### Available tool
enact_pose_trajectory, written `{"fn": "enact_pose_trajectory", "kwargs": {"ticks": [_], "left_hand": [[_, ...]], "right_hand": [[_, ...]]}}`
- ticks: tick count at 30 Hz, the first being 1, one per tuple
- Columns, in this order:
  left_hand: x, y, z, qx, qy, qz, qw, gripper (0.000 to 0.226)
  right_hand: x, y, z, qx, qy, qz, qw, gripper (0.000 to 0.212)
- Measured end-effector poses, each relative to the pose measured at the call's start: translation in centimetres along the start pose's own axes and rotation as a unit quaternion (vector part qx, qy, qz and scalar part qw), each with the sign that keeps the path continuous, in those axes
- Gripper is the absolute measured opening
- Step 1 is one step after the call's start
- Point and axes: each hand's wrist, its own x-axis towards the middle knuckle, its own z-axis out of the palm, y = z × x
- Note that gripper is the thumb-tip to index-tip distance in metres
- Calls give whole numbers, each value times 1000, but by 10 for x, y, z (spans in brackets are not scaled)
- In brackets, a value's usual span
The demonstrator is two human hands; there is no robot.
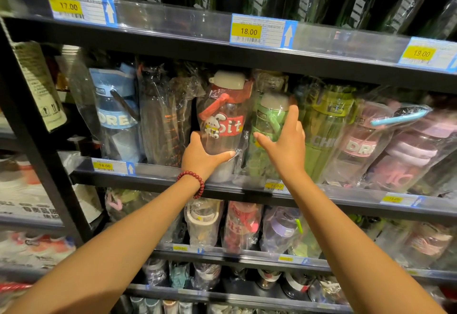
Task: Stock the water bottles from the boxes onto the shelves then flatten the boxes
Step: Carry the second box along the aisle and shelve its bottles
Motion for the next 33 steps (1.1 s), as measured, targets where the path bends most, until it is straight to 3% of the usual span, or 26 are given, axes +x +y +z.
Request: {"fn": "enact_pose_trajectory", "kwargs": {"ticks": [5,11,13,16,19,22,26,29,33], "left_hand": [[-4,5,0,12,0,-5,1000,73],[-9,3,-26,-15,-74,-10,997,81],[-18,-3,-43,-47,-34,15,998,68],[-27,-18,-71,-80,112,56,989,30],[-21,-38,-102,-54,249,63,965,27],[-7,-60,-128,-1,309,26,951,51],[12,-76,-146,70,226,-55,970,87],[23,-80,-150,102,130,-95,982,104],[36,-87,-150,125,130,-95,979,99]], "right_hand": [[-1,-2,-2,3,-4,4,1000,79],[-8,-5,-13,26,3,-13,1000,79],[-19,-9,-17,48,62,-48,996,65],[-40,-25,-12,88,117,-131,981,44],[-58,-50,9,149,29,-192,970,37],[-75,-77,43,192,-129,-176,957,38],[-85,-99,89,180,-277,-62,942,62],[-80,-106,110,163,-292,19,942,81],[-68,-104,128,172,-288,63,940,94]]}}
